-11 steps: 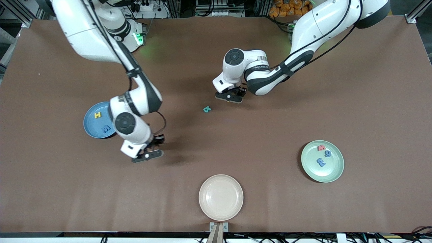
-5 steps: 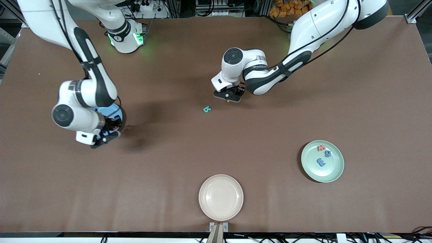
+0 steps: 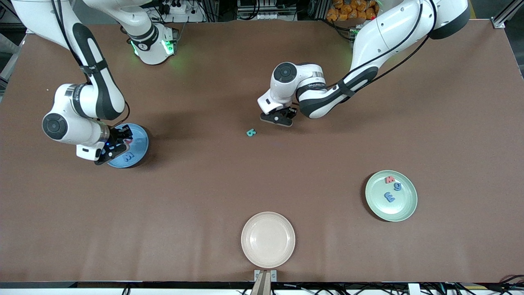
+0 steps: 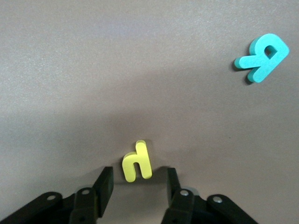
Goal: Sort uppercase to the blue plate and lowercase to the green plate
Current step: 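Place the pink Q on the blue plate with the right gripper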
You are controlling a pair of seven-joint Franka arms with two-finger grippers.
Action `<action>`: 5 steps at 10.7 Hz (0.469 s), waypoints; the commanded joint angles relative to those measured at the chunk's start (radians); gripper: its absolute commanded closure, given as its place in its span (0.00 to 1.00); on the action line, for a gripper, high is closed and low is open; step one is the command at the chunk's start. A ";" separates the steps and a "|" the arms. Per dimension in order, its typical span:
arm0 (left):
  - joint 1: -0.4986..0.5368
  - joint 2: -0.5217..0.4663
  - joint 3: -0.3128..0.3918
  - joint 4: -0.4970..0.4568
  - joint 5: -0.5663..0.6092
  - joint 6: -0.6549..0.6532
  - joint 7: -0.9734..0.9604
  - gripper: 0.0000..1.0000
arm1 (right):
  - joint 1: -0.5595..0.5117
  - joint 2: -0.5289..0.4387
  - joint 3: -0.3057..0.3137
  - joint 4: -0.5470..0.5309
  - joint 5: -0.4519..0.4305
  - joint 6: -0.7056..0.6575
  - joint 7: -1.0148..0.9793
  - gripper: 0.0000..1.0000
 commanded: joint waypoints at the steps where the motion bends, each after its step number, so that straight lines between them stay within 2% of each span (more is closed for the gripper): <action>1: 0.000 0.007 0.001 0.008 0.016 0.011 -0.013 0.58 | -0.017 -0.028 0.006 -0.049 0.014 0.027 -0.022 0.25; 2: 0.003 0.007 0.001 0.008 0.013 0.011 -0.013 0.58 | -0.010 -0.031 0.007 -0.042 0.019 0.018 -0.011 0.26; 4: 0.006 0.007 0.004 0.011 0.013 0.011 -0.013 0.58 | 0.036 -0.042 0.021 -0.017 0.101 -0.016 0.089 0.28; 5: 0.006 0.007 0.008 0.014 0.013 0.011 -0.011 0.58 | 0.062 -0.050 0.055 -0.007 0.103 -0.017 0.186 0.28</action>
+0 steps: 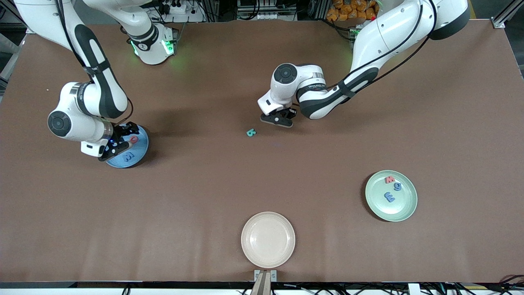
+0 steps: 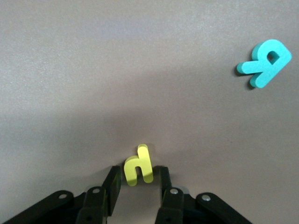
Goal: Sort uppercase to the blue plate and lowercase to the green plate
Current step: 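Move the right gripper back toward the remaining letters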
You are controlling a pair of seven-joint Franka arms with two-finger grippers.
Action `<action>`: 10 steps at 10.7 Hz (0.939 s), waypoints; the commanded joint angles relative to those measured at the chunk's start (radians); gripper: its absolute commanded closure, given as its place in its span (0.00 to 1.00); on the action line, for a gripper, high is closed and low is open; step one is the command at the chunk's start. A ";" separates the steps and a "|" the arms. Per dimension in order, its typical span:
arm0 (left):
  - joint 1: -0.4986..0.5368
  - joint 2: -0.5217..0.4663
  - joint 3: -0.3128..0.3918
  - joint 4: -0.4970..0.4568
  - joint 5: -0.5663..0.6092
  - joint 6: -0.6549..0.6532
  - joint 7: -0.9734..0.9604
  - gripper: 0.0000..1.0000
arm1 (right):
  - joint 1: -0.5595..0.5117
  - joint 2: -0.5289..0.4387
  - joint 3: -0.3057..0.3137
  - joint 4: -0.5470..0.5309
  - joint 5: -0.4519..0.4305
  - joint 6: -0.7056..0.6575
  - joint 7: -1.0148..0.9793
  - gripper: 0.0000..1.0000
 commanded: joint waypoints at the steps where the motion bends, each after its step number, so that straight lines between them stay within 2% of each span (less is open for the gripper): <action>1: 0.005 0.005 0.005 0.012 0.013 0.011 -0.010 0.58 | 0.047 -0.053 0.081 0.008 0.026 -0.014 0.199 0.27; 3: 0.005 0.005 0.014 0.020 -0.003 0.011 -0.010 0.61 | 0.073 -0.061 0.177 0.042 0.028 -0.003 0.386 0.27; 6: 0.001 0.007 0.016 0.021 -0.038 0.011 -0.013 0.72 | 0.113 -0.052 0.363 0.036 0.020 0.147 0.754 0.26; 8: -0.002 0.007 0.016 0.021 -0.040 0.011 -0.015 0.77 | 0.181 -0.026 0.400 0.037 0.015 0.231 0.931 0.26; 10: 0.011 -0.004 0.014 0.021 -0.040 0.008 -0.013 0.89 | 0.242 0.046 0.408 0.054 -0.020 0.328 1.042 0.26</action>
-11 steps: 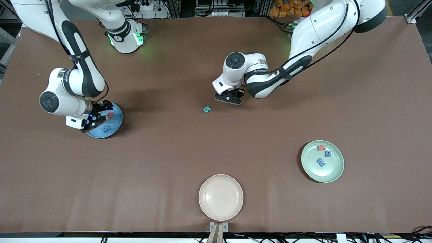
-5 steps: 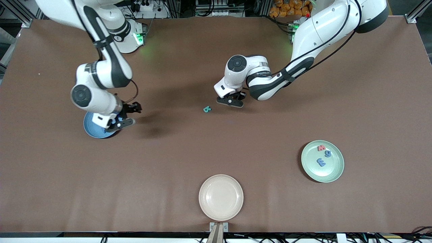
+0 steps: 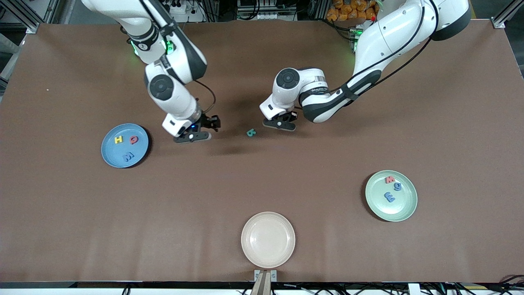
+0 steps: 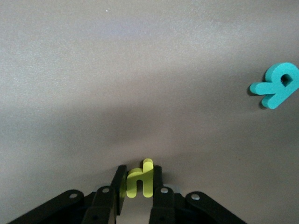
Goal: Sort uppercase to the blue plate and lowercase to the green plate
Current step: 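Move the right gripper back toward the remaining letters, then carry the yellow h to the green plate with the left gripper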
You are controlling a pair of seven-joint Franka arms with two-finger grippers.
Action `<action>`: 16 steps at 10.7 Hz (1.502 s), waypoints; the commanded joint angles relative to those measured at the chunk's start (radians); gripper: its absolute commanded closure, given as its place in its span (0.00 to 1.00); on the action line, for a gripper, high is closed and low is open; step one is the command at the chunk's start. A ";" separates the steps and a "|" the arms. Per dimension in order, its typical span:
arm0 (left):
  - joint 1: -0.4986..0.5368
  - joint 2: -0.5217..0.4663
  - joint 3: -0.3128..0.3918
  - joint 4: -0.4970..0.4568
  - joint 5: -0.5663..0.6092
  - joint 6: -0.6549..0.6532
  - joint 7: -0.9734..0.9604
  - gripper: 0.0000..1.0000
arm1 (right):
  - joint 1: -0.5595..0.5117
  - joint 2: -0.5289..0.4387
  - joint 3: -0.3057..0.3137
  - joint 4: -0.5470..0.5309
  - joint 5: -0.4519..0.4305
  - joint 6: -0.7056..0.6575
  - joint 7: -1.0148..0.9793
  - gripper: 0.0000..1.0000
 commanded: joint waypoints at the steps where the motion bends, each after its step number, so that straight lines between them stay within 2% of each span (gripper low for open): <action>1: 0.019 -0.039 -0.004 0.002 -0.025 -0.002 -0.008 0.99 | 0.056 0.103 0.003 0.040 -0.055 0.099 0.139 0.26; 3: 0.098 -0.094 -0.053 0.014 -0.071 -0.042 -0.008 1.00 | 0.110 0.167 0.003 0.110 -0.166 0.105 0.309 0.27; 5: 0.190 -0.184 -0.063 0.026 -0.137 -0.049 0.002 1.00 | 0.156 0.235 0.003 0.193 -0.268 0.099 0.472 0.27; 7: 0.278 -0.200 -0.055 0.095 -0.145 -0.052 0.040 1.00 | 0.185 0.273 0.003 0.235 -0.287 0.092 0.508 0.27; 8: 0.303 -0.191 -0.028 0.147 -0.157 -0.062 0.086 1.00 | 0.196 0.293 0.002 0.259 -0.285 0.092 0.511 0.28; 10: 0.304 -0.190 0.092 0.238 -0.199 -0.099 0.210 1.00 | 0.225 0.328 0.000 0.286 -0.290 0.093 0.550 0.27; 12: 0.309 -0.188 0.204 0.276 -0.202 -0.122 0.373 1.00 | 0.231 0.339 -0.006 0.284 -0.339 0.095 0.553 0.27; 14: 0.373 -0.148 0.252 0.333 -0.200 -0.122 0.543 1.00 | 0.234 0.356 -0.006 0.286 -0.359 0.102 0.562 0.28; 16: 0.401 -0.070 0.279 0.419 -0.191 -0.122 0.622 1.00 | 0.234 0.359 -0.008 0.286 -0.376 0.104 0.563 0.35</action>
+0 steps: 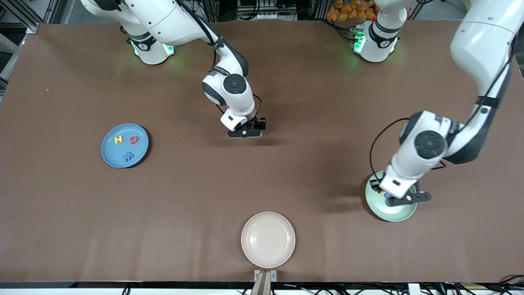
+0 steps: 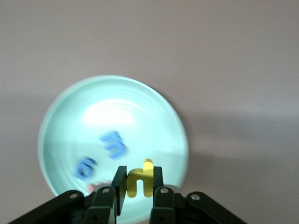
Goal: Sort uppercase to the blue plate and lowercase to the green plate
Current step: 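Carry the yellow h to the green plate with the left gripper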
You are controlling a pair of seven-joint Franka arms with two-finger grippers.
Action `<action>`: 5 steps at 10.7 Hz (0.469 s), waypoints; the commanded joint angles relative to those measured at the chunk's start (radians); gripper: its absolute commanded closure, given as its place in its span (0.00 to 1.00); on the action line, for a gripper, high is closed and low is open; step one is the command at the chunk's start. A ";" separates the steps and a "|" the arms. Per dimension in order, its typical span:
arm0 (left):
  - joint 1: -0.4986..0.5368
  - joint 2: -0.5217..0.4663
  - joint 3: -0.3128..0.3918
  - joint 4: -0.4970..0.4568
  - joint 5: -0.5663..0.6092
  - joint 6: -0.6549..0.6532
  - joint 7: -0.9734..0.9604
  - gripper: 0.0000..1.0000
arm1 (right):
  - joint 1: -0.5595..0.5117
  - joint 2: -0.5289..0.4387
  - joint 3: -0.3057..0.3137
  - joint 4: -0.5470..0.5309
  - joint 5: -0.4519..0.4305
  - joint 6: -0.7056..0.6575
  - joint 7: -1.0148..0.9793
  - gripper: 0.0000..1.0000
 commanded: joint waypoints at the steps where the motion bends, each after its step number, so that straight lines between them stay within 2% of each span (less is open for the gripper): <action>1: 0.001 0.085 0.020 0.103 -0.001 -0.021 0.058 0.80 | 0.010 0.017 -0.008 0.020 -0.042 -0.002 0.035 0.36; 3: 0.004 0.098 0.045 0.129 -0.001 -0.021 0.071 0.00 | 0.010 0.024 -0.010 0.021 -0.054 0.000 0.035 0.40; 5: 0.015 0.075 0.039 0.129 -0.016 -0.026 0.148 0.00 | 0.010 0.024 -0.010 0.021 -0.056 0.000 0.037 0.46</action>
